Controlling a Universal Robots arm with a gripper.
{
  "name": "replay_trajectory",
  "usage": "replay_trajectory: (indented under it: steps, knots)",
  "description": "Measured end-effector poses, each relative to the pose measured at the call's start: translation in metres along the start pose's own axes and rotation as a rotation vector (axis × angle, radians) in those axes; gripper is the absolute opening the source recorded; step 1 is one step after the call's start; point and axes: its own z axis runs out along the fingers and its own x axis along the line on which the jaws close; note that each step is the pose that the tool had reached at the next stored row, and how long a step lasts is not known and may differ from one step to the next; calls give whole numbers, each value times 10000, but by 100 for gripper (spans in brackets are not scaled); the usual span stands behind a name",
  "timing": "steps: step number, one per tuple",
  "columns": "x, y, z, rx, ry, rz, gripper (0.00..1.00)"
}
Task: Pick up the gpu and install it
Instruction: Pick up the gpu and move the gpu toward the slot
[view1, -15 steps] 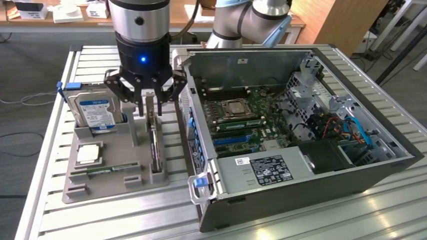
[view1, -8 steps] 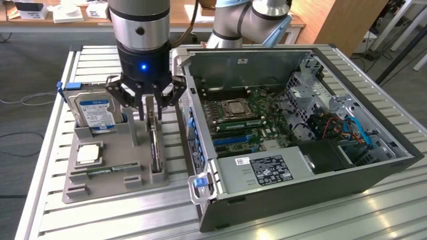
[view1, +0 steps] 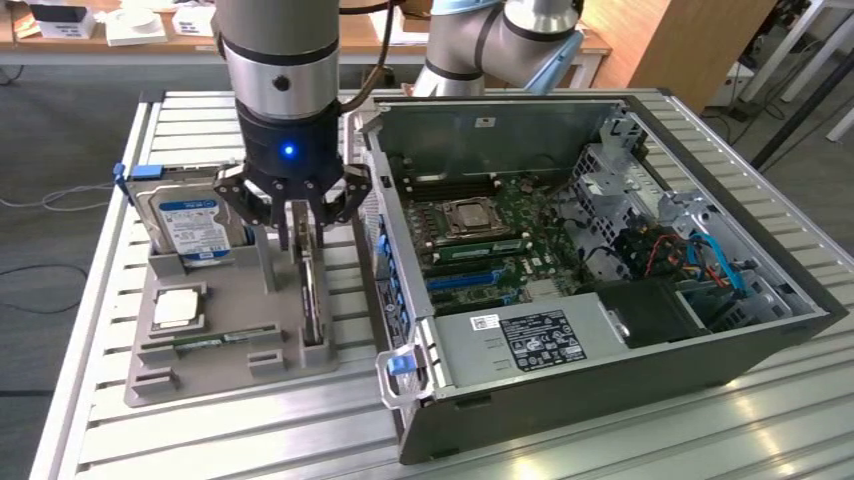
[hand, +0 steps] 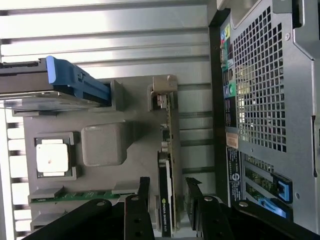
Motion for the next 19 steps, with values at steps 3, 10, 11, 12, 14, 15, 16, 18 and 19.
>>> replay_trajectory:
  steps: [3,10,11,12,14,15,16,18,19]
  knots:
    - [1,-2,56,-1,-1,0,42]
    - [6,-8,183,-1,0,0,42]
    - [7,-9,201,-1,0,0,42]
    - [8,-10,219,0,0,0,42]
    - [8,-11,255,0,1,-1,42]
    - [9,-12,273,-1,-1,0,42]
    - [9,-13,292,-1,-1,0,42]
    - [10,-14,329,-1,0,-1,42]
    - [10,-15,347,-1,0,-1,42]
